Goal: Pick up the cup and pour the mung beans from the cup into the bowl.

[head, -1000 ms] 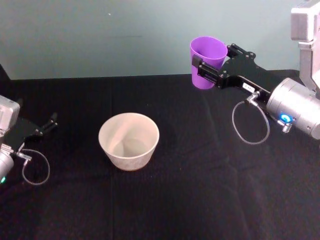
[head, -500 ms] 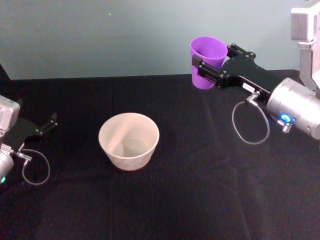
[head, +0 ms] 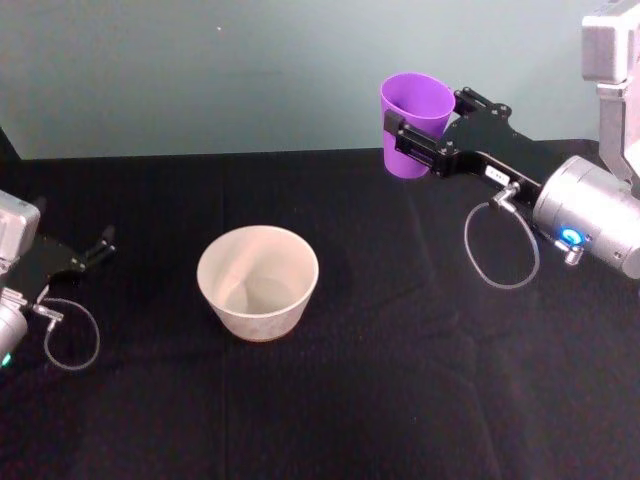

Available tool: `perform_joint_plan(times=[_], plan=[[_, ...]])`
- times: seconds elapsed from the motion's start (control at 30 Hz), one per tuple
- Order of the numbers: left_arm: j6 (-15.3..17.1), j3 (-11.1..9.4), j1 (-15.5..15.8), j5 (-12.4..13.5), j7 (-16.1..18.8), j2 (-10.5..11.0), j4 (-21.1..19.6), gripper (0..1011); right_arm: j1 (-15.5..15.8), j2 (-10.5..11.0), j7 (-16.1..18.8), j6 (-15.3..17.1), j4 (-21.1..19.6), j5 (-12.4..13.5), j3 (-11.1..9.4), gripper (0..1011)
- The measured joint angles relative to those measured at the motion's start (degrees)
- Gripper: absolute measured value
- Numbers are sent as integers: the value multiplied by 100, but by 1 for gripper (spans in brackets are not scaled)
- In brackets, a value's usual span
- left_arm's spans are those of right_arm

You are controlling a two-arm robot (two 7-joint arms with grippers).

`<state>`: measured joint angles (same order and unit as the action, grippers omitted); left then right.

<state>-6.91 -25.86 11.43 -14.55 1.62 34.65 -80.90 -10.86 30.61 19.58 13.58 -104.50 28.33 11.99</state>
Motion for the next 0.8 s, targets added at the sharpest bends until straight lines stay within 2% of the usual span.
perform_joint_plan(times=[0.8], plan=[[0, 0, 0, 0, 0, 0, 0, 1000, 0, 0, 0, 0, 0, 0, 0, 732]])
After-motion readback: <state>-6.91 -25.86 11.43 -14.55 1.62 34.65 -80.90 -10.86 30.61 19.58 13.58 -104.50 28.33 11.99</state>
